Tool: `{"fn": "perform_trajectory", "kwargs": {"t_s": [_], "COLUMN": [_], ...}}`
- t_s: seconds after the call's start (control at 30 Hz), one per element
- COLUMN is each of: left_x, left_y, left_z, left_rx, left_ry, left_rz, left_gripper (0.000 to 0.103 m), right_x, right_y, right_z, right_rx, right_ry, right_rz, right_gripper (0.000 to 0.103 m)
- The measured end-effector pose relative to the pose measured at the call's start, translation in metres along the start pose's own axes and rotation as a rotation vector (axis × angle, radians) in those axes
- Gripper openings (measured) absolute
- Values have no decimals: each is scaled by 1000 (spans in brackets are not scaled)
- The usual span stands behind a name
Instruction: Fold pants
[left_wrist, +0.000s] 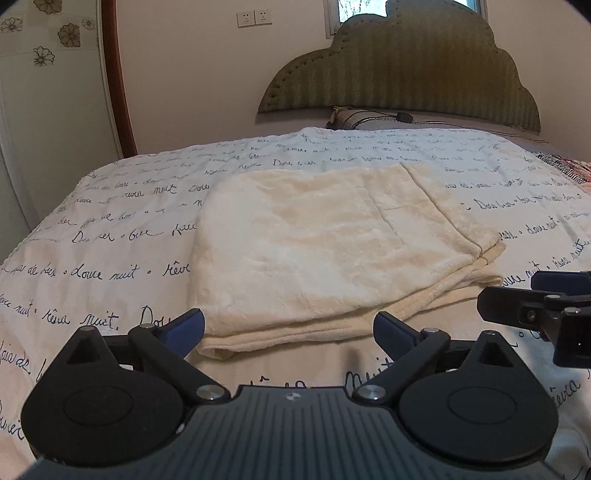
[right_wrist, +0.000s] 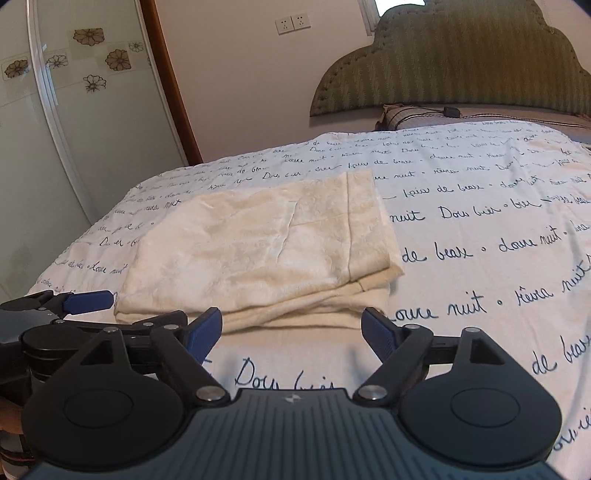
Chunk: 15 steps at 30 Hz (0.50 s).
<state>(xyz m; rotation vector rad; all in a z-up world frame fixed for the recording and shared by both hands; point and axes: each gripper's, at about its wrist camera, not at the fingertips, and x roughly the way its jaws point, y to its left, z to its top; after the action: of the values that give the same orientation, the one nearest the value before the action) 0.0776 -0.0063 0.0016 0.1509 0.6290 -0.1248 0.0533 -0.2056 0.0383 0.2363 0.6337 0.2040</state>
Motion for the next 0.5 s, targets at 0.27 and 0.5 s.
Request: {"fn": "perform_trajectory", "kwargs": {"t_s": [0.27, 0.5], "left_x": [-16, -21], "left_y": [1, 5], "left_z": [-12, -26], "left_rx": [-52, -67], "left_ry": [18, 48], "left_rz": [2, 11], "left_gripper": [100, 100], "right_x": [-15, -21], "right_y": [10, 23], "right_z": [-13, -27], "right_rx": [-36, -110], "right_ry": [5, 9], "right_rz": [-7, -12], "right_gripper": [93, 94]}}
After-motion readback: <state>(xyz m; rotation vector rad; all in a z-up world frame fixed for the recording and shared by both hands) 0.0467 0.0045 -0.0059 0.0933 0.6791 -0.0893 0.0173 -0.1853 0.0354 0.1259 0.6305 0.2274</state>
